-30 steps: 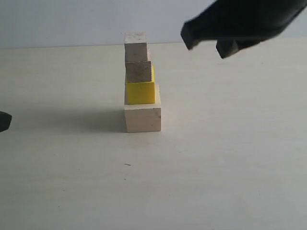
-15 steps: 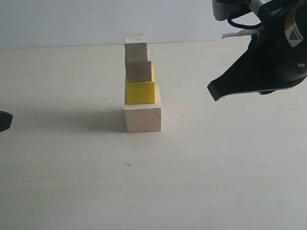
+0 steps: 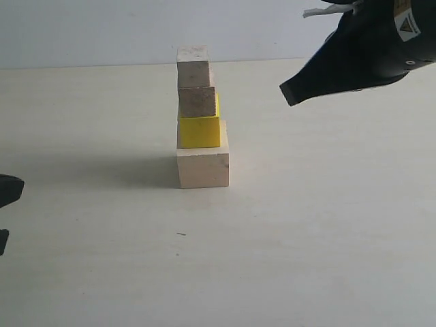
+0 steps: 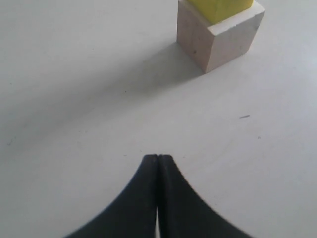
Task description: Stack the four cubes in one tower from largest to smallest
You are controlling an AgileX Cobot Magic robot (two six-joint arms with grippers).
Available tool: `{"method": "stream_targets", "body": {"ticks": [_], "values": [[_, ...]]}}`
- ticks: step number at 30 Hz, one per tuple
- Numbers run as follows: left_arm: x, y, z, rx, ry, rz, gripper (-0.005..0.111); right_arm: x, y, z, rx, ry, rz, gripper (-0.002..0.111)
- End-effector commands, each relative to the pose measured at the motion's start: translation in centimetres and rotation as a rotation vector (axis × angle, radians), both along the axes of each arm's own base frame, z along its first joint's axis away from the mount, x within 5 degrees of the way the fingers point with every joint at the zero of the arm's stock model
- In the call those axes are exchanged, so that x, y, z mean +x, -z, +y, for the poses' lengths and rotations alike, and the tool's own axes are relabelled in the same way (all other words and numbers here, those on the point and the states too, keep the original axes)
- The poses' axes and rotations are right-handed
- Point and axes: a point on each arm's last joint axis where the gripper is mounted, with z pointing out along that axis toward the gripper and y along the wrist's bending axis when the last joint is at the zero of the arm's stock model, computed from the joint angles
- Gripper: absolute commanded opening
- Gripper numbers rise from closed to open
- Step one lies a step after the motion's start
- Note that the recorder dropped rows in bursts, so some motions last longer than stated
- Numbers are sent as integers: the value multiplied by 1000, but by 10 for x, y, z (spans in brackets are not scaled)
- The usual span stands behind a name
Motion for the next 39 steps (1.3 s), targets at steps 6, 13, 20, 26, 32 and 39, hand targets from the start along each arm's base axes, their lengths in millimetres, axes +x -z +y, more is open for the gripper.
{"method": "stream_targets", "body": {"ticks": [6, 13, 20, 26, 32, 39], "values": [[5, 12, -1, 17, 3, -11, 0, 7, -7, -13, 1, 172, -107, 0], [11, 22, -3, 46, 5, 47, 0, 5, -5, -11, 44, 188, -67, 0], [13, 26, -5, 57, 5, 68, 0, 5, -5, -10, 50, 182, -71, 0], [14, 24, -5, 48, 2, 47, 0, 5, -5, -10, 55, 188, -70, 0], [16, 23, -6, 25, -9, 26, 0, 5, -5, -10, 55, 188, -70, 0], [15, 23, -8, -38, -43, 69, 0, 5, -5, -10, 57, 189, -70, 0]]}}
